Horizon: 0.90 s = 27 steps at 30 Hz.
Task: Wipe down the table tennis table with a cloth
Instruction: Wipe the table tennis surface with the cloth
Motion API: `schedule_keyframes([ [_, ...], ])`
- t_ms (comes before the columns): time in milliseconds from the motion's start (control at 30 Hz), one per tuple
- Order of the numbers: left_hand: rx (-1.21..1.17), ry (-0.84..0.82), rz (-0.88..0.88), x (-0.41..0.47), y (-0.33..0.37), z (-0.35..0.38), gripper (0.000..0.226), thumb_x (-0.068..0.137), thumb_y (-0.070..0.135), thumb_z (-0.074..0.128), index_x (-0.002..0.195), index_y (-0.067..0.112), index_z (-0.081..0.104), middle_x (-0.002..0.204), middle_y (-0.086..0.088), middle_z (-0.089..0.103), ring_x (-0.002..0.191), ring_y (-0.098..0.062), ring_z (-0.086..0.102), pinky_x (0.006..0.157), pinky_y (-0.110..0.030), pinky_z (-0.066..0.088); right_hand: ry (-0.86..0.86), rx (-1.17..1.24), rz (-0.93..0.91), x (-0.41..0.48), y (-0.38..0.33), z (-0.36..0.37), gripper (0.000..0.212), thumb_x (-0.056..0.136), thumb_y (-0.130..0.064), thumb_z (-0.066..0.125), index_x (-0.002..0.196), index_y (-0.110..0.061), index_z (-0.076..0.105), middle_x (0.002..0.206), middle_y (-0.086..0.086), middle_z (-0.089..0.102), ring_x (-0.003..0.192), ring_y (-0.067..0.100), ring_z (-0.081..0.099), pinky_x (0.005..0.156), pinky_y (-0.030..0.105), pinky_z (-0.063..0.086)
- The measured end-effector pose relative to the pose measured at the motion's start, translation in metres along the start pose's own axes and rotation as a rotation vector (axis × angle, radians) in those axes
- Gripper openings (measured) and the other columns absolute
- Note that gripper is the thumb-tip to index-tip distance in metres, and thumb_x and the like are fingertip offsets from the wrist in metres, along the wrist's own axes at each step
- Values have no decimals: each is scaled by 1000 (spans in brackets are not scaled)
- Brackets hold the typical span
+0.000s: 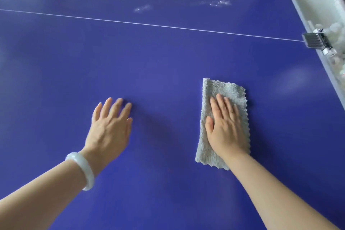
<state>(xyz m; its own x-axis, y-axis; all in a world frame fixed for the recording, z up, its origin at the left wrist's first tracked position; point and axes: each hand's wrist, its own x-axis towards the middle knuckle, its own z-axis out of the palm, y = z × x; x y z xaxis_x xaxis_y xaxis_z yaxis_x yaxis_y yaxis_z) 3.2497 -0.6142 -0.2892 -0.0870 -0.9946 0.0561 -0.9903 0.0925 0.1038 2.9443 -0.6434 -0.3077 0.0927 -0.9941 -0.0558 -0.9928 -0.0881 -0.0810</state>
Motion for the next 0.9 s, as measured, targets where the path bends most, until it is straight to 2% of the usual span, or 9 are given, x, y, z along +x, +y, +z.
schedule_keyframes([
  [67, -27, -4, 83, 26, 37, 7, 47, 98, 22, 49, 143, 9, 48, 153, -15, 38, 144, -36, 31, 118, -56, 18, 5, 16, -14, 0, 2, -2, 64, 98, -38, 15, 158, -16, 19, 166, 3, 10, 154, 20, 4, 125, 44, 8],
  [200, -49, -38, 100, 85, 104, 29, 57, 105, 34, 26, 157, 19, 9, 165, -4, 0, 152, -25, -3, 122, -45, -5, 12, 33, -61, 0, 6, -4, 63, 99, -38, 18, 158, -16, 19, 166, 2, 9, 154, 20, 3, 124, 47, 12],
  [367, -142, -17, -69, 106, 126, 43, 57, 103, 37, 19, 157, 23, 12, 165, 1, 4, 152, -19, -2, 122, -40, -6, -42, 1, -362, 23, 43, -1, 61, 102, -41, 25, 159, -20, 17, 167, -4, 7, 154, 15, 0, 125, 43, 10],
  [433, -154, -10, -70, 104, 125, 42, 56, 102, 38, 21, 157, 23, 17, 165, 2, 8, 152, -18, 1, 122, -38, -5, -55, -29, -377, 51, 67, -5, 60, 102, -43, 21, 159, -22, 16, 166, -6, 6, 154, 12, -1, 125, 41, 8],
  [600, -168, -17, -93, 104, 126, 37, 56, 102, 38, 26, 156, 23, 21, 164, 2, 11, 152, -17, 3, 122, -36, -7, 22, 68, 430, 137, 89, -18, 59, 104, -35, 19, 160, -17, 10, 167, 3, 2, 154, 23, 0, 124, 45, 3],
  [633, -170, -16, -90, 104, 127, 36, 56, 102, 38, 26, 156, 23, 21, 164, 2, 11, 152, -17, 3, 122, -36, -7, 16, 89, 487, 143, 72, -18, 59, 104, -34, 18, 160, -15, 8, 167, 5, 1, 154, 25, -1, 124, 47, 1],
  [700, -166, -13, -84, 105, 127, 34, 56, 102, 37, 29, 156, 23, 22, 164, 2, 12, 152, -18, 4, 122, -36, -6, 40, 113, 277, 143, 27, -11, 61, 103, -34, 17, 159, -14, 9, 167, 6, 2, 154, 26, -1, 124, 47, -1],
  [833, -172, -20, -92, 104, 128, 33, 54, 102, 34, 34, 154, 22, 26, 163, 1, 16, 151, -18, 7, 123, -36, -4, -32, 95, -504, 121, 4, -6, 60, 102, -36, 18, 159, -19, 16, 166, -2, 8, 154, 16, 1, 126, 41, 2],
  [900, -158, -20, -98, 104, 127, 34, 55, 102, 35, 33, 155, 23, 25, 163, 1, 15, 151, -18, 7, 123, -37, -3, 3, 79, -472, 139, 50, -9, 56, 105, -33, 30, 158, -19, 20, 165, -2, 11, 154, 15, 5, 126, 37, 2],
])
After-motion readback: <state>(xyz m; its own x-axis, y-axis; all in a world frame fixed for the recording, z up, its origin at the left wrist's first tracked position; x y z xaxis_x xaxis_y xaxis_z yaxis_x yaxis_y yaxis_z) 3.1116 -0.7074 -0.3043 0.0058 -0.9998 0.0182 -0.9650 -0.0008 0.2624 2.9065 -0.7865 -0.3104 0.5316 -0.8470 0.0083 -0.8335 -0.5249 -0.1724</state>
